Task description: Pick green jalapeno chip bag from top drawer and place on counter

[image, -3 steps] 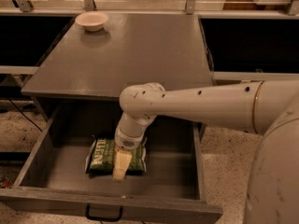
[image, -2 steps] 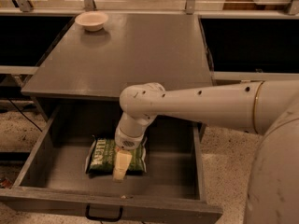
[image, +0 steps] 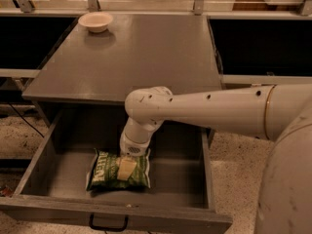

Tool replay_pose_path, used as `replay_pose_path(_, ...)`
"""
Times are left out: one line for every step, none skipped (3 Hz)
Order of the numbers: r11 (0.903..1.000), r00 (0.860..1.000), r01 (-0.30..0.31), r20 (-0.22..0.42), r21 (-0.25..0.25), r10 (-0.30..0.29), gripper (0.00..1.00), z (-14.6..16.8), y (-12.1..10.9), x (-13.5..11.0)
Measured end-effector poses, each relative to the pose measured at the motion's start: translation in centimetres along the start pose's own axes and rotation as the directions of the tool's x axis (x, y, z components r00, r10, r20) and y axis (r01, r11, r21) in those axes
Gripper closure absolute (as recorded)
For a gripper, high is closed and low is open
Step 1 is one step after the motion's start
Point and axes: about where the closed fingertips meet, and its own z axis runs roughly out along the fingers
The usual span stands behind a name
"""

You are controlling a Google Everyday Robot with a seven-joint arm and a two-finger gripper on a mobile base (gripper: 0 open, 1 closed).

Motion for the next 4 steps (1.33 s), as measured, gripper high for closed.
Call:
replay_pose_path(1.0,1.0,0.0,0.0,0.0,0.0,0.72,0.0,0.0,0.0)
replay_pose_path(1.0,1.0,0.0,0.0,0.0,0.0,0.95,0.0,0.0,0.0)
replay_pose_path(1.0,1.0,0.0,0.0,0.0,0.0,1.0,-0.5,0.1,-0.2)
replay_pose_path(0.9993,0.999,0.03,0.023,0.022,-0.03,1.0,-1.7,0.3,-1.0)
